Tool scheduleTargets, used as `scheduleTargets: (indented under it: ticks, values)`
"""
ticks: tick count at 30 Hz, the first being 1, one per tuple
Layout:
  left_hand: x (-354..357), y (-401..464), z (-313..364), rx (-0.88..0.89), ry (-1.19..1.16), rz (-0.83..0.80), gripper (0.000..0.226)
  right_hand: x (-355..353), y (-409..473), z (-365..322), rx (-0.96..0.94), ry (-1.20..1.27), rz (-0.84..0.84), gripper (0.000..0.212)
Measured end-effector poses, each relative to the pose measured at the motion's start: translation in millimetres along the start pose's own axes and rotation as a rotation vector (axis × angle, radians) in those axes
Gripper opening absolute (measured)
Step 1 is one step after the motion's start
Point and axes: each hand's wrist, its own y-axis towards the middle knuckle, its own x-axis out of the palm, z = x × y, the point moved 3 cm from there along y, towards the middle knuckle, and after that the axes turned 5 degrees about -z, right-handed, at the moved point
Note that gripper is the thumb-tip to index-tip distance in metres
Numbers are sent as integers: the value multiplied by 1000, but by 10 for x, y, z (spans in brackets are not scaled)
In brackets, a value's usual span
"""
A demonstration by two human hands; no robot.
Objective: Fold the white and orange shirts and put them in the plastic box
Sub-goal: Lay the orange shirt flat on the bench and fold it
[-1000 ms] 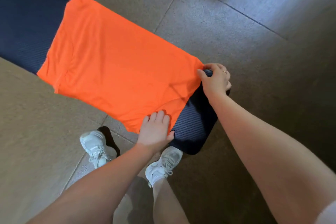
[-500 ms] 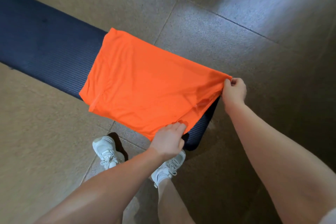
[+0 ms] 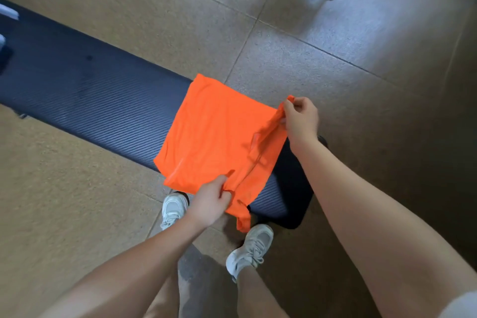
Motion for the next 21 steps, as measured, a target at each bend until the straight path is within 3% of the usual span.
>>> scheduleTargets:
  ticks: [5,10,13,17,21]
  values:
    - [-581,114,-514,-106,-38,52,4,810,-10,-263,-50,-59,-67,13]
    - [-1045,345,-946,-113,-20,46,23,1500,154,-360,-81,-138,-43,24]
    - [-1228,493,-1193,-134,-31,59,4,1809,257,-299,-87,-192,-46,25]
    - [-1392,625,-1441,-185,-28,68,5,2089,354,-176,-70,-192,-91,25]
    - [-1409,711,-1497,-199,79,46,13,2193,396,-154,-153,-305,-193,6]
